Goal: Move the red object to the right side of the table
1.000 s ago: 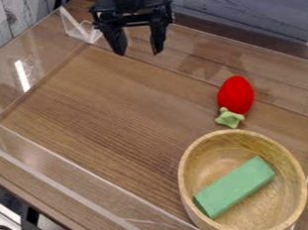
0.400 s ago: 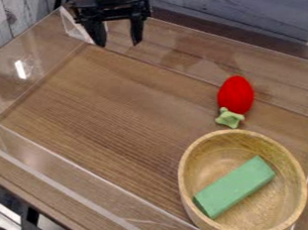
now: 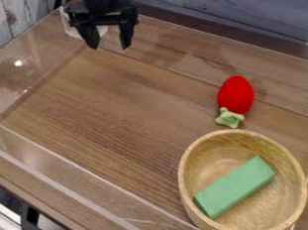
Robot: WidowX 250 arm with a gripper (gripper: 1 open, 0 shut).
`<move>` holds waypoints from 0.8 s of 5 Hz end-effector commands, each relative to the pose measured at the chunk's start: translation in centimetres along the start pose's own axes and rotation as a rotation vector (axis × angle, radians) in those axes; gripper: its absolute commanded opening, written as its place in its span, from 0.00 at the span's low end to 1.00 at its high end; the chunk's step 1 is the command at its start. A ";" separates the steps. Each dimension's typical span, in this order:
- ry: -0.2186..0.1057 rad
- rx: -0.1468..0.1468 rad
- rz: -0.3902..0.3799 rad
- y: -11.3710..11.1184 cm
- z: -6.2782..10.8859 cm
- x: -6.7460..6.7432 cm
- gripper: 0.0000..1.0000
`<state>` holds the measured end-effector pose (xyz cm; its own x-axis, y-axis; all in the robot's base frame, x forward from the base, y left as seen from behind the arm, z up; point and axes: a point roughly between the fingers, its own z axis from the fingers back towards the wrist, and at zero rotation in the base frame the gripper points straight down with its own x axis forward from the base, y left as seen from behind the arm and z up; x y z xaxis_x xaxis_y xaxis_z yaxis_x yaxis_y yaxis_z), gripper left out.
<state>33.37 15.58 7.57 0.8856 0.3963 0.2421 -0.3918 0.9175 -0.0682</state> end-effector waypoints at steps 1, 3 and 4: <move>-0.081 -0.010 -0.083 1.2 0.9 1.9 1.00; -0.117 -0.038 -0.181 2.0 1.4 1.8 1.00; -0.127 -0.045 -0.185 0.3 3.3 1.0 1.00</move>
<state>32.95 16.06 8.94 0.9180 0.2303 0.3230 -0.2179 0.9731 -0.0743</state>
